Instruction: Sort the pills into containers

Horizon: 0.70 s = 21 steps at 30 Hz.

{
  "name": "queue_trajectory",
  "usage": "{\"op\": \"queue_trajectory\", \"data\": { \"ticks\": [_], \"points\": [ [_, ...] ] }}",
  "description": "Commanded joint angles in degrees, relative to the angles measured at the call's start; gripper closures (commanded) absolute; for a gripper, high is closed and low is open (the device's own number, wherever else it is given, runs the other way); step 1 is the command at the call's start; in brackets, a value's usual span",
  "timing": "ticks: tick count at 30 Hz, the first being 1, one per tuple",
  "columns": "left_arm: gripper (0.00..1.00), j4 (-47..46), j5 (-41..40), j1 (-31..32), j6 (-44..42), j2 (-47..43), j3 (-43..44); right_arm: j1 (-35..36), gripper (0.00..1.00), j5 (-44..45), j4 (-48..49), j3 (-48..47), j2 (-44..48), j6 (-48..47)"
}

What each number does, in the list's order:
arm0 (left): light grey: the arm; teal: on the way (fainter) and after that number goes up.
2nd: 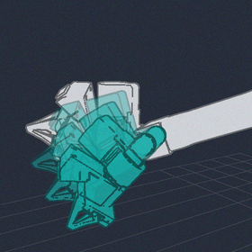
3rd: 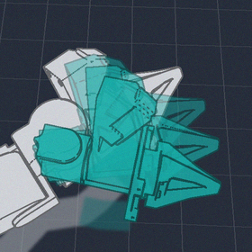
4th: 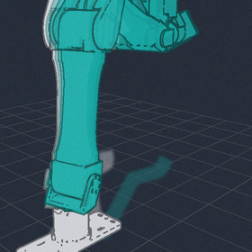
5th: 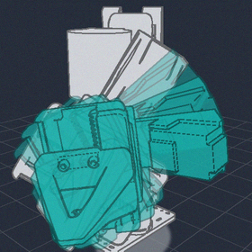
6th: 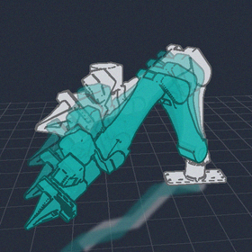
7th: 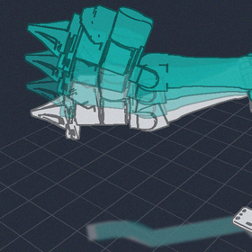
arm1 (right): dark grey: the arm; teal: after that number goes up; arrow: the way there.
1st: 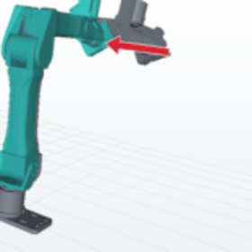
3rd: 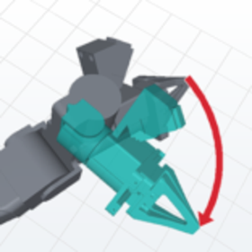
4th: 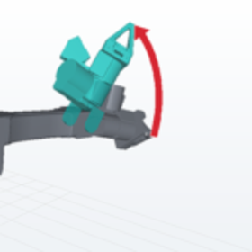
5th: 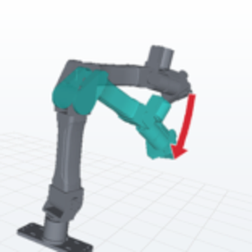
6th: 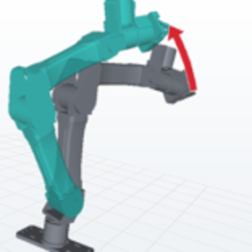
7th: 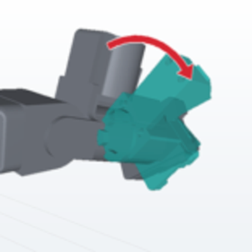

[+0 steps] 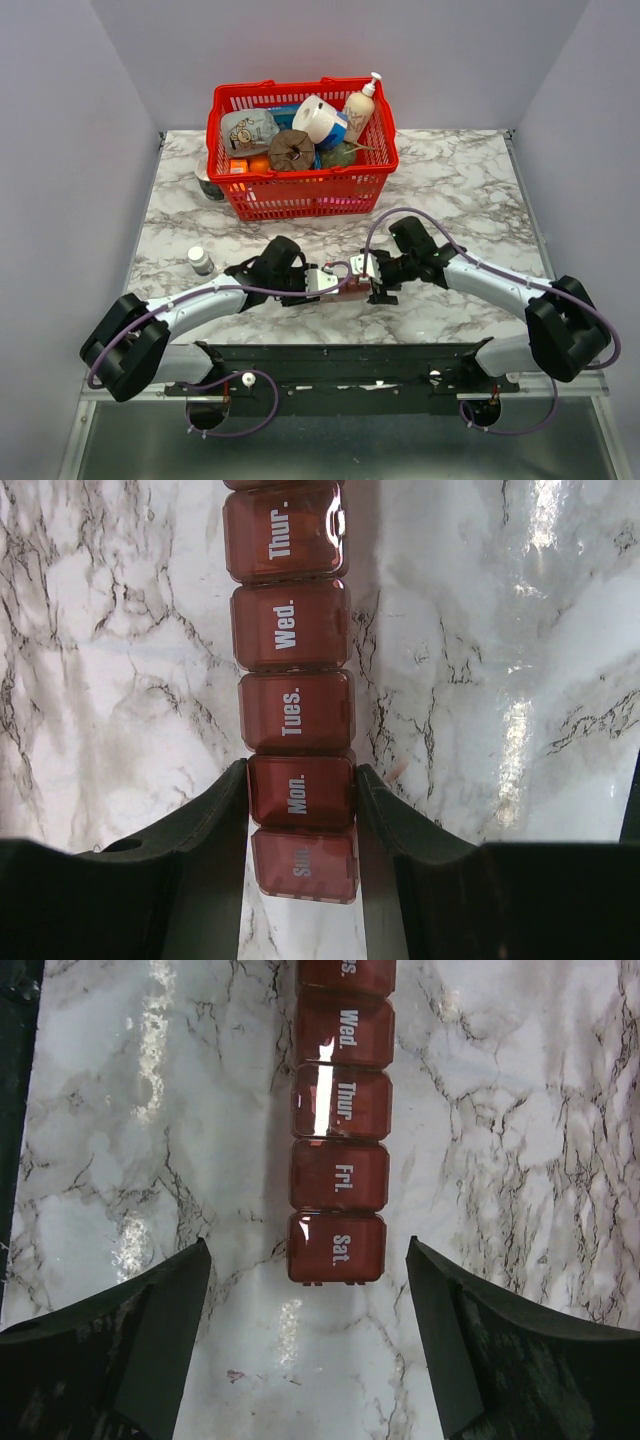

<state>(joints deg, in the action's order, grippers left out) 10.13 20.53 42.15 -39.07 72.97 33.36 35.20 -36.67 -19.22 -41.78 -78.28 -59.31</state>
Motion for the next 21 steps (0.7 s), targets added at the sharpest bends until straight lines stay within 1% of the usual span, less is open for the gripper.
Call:
{"op": "queue_trajectory", "data": {
  "ticks": [1,10,11,13,14,16,17,20,21],
  "points": [
    [1.00,-0.73,2.84,0.39,0.31,-2.30,0.30,0.57,0.15,3.70,3.22,-1.46,-1.79,3.14],
    [1.00,-0.73,3.28,0.39,0.49,-3.36,0.21,1.10,0.30,5.02,3.67,-2.87,-3.46,5.69],
    [1.00,-0.73,3.20,0.39,0.57,-3.36,0.21,1.19,0.34,4.94,3.58,-3.04,-3.54,5.96],
    [1.00,-0.73,3.37,0.39,0.57,-3.45,0.30,1.27,0.37,4.67,3.14,-3.48,-3.63,6.05],
    [1.00,-0.73,3.37,0.39,0.57,-3.45,0.21,1.36,0.42,4.50,2.88,-3.57,-3.72,6.05],
    [1.00,-0.64,3.29,0.39,0.57,-3.54,0.30,1.36,0.48,3.89,1.83,-4.27,-3.81,5.96],
    [1.00,-0.55,3.11,0.39,0.49,-3.62,0.21,1.36,0.54,3.71,1.30,-4.54,-3.81,5.70],
    [1.00,-0.64,1.89,0.39,0.05,-4.06,0.03,1.36,0.59,2.92,-0.55,-5.50,-3.98,5.52],
    [1.00,-0.64,1.44,0.39,-0.04,-4.24,-0.05,1.36,0.60,2.57,-1.07,-5.77,-3.98,5.43]
  ]
}}
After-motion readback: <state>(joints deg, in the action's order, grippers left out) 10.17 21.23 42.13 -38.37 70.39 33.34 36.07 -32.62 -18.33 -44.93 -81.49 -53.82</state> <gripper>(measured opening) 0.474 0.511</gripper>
